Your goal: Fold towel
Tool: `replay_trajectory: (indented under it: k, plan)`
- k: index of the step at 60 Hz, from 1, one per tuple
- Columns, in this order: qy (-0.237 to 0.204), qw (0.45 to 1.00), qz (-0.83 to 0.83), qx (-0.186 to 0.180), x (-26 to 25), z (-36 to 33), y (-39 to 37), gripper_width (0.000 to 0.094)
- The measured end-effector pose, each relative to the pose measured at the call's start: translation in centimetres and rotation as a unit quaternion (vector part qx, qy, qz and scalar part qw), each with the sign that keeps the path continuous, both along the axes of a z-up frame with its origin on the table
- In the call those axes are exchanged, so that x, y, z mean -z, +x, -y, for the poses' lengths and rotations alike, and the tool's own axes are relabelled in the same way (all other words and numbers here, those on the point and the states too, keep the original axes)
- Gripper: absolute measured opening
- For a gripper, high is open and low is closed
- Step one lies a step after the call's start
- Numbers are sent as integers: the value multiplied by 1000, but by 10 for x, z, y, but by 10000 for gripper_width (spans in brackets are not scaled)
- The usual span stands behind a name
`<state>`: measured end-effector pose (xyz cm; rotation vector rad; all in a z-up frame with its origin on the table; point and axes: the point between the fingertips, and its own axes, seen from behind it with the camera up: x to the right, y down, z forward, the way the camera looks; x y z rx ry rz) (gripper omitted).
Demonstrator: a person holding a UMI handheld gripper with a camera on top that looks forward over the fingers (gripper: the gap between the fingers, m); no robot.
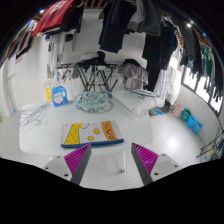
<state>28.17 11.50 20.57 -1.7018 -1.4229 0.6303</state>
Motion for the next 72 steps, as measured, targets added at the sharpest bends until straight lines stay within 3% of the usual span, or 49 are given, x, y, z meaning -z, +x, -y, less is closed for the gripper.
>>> replay_trajectory:
  k: [20,34,72]
  plan:
    - [-36,995,-14,-88,16,136,-56,854]
    - [-27,988,-14,-152,43,209,-101,853]
    - [-62,987,70,-127,221,230,-245,850]
